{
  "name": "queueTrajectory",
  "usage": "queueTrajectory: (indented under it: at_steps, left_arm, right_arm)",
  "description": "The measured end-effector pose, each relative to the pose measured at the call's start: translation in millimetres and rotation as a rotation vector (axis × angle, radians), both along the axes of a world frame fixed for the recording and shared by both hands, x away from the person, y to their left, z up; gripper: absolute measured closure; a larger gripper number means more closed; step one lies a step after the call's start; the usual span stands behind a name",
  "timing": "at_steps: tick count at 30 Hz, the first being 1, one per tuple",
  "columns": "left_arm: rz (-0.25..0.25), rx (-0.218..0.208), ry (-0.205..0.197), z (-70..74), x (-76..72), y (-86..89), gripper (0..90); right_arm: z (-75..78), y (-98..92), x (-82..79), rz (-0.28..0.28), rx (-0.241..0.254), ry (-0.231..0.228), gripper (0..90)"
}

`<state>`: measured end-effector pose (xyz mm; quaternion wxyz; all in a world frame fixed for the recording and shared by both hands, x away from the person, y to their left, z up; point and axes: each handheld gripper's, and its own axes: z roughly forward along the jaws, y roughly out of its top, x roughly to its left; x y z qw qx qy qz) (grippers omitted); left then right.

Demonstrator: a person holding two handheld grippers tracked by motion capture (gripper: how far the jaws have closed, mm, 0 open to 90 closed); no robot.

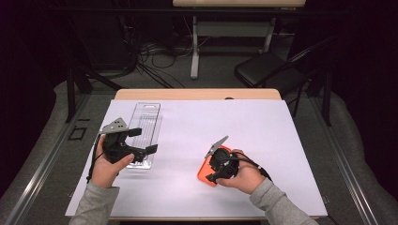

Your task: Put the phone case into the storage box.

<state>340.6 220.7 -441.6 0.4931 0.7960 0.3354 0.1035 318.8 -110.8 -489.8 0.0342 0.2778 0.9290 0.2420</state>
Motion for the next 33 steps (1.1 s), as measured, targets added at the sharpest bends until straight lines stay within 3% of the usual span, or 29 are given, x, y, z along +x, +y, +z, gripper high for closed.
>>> queueTrajectory:
  at_steps: [3, 8, 13, 20, 23, 33]
  left_arm:
    - [0.001, -0.001, 0.003, -0.1, 0.1, 0.7, 4.2]
    - [0.003, -0.004, 0.005, 0.2, 0.3, 2.4, 4.1]
    - [0.007, -0.006, 0.005, 0.3, 0.2, 4.0, 4.1]
    - [0.012, -0.005, 0.009, -1.0, 1.1, 5.2, 4.2]
    - [0.013, -0.006, 0.010, -0.9, 1.3, 5.8, 4.1]
    - [0.019, -0.011, 0.006, -0.1, 1.1, 8.8, 4.6]
  right_arm:
    - [-0.3, 5.8, 0.7, 0.024, -0.047, -0.004, 58.9]
    - [-2.0, 10.6, 0.8, 0.034, -0.070, 0.009, 62.2]
    - [-5.8, 16.4, 0.3, 0.048, -0.126, 0.020, 59.3]
    - [-8.0, 20.3, 1.0, 0.058, -0.159, 0.027, 64.9]
    - [-10.1, 21.8, 2.7, 0.042, -0.176, 0.080, 66.2]
    - [-15.2, 27.0, 1.4, 0.070, -0.230, 0.084, 72.6]
